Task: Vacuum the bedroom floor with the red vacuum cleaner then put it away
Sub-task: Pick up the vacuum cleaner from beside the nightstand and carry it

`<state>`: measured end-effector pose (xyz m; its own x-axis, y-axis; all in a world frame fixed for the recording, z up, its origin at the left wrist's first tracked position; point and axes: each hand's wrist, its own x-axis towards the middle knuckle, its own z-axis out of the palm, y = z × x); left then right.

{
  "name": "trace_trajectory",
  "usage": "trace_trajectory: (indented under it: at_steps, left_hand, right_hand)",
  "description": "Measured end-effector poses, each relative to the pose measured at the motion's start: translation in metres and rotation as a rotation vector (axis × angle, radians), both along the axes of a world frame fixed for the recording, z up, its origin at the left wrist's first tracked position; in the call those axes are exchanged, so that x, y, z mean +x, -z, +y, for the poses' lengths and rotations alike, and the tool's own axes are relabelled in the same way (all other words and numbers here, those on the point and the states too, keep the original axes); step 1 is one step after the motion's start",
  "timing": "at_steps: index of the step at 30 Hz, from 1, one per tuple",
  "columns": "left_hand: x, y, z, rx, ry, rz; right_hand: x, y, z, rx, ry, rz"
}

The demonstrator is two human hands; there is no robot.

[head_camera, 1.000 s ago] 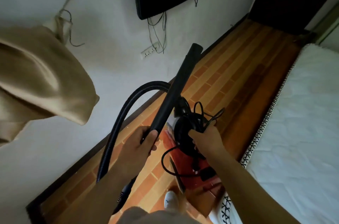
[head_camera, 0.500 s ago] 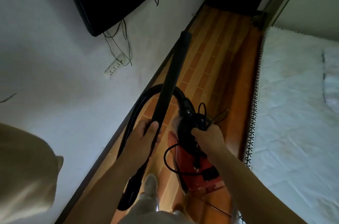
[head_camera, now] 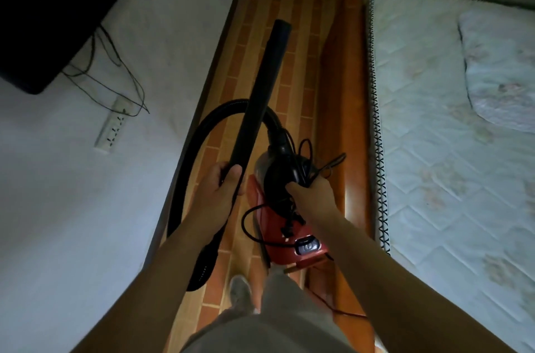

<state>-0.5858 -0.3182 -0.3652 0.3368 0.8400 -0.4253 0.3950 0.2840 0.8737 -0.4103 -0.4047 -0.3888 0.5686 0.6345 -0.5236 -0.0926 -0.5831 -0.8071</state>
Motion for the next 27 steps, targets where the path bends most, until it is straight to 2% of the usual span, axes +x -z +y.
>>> trace_trajectory:
  at_steps: [9,17,27]
  left_hand:
    - [0.072,0.026,0.079,-0.037,-0.046,0.041]
    - [0.124,0.048,0.145,-0.083,-0.066,0.067]
    - [0.165,0.134,0.258,-0.173,0.025,0.141]
  right_hand:
    - [0.083,0.043,0.075,-0.085,-0.054,0.099]
    - [0.137,0.079,0.151,-0.152,-0.177,0.038]
    - [0.172,0.153,0.26,-0.272,-0.107,0.04]
